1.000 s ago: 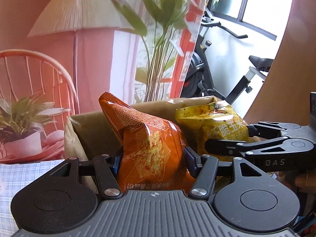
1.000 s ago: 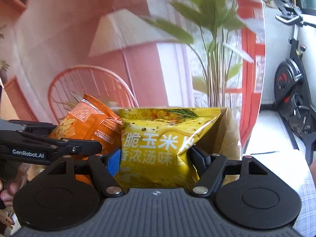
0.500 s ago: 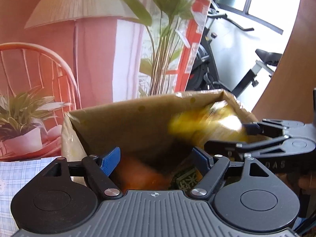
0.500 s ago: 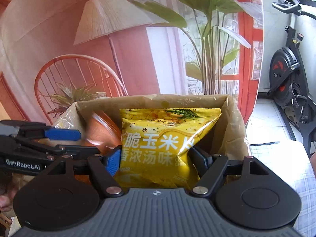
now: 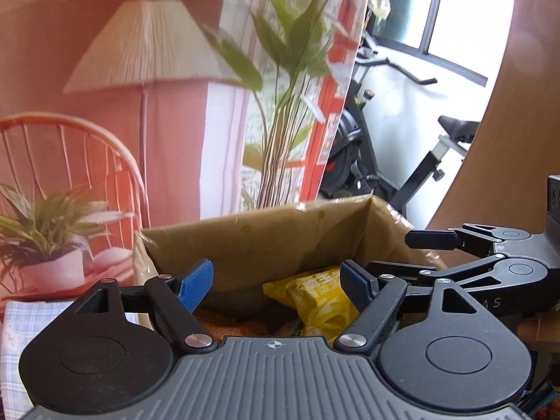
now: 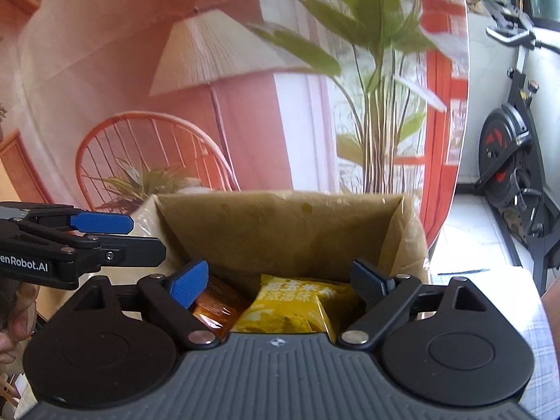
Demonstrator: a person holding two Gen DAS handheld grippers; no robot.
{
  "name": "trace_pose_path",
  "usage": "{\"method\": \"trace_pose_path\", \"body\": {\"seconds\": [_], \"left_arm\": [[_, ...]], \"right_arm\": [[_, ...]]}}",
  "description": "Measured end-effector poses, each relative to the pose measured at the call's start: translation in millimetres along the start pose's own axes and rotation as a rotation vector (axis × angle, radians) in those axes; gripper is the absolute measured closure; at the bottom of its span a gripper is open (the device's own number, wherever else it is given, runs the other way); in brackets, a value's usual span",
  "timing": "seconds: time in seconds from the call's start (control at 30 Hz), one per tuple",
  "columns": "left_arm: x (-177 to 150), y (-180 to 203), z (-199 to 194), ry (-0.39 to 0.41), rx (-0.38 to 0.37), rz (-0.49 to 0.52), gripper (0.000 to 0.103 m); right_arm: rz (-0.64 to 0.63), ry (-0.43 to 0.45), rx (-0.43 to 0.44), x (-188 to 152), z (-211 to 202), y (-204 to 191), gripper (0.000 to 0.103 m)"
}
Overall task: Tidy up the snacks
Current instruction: 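Withdraw both tools from the box back toward the snack pile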
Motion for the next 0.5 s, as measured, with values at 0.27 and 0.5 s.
{"method": "trace_pose_path", "body": {"seconds": [0.27,0.5], "left_arm": [[0.8,6.3,-60.1,0.101,0.033,-0.002,0.021],[-22.0,10.2,-124.9,0.192,0.171,0.036,0.019]], "right_arm": [[-0.046,0.099,-0.003,2.8,-55.2,-21.8,0.012],[-0.044,0.182,0.030,-14.9,-108.1,-39.6,0.012]]}}
Point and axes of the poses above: each gripper's, at about its wrist camera, not at the fingertips, and z roughly the way its jaws point, y to its right, x to its top, the point moved 6 cm from there along z, roughly the way its jaws point, and after that the axes turned 5 degrees about -y, right-handed, at the moved point
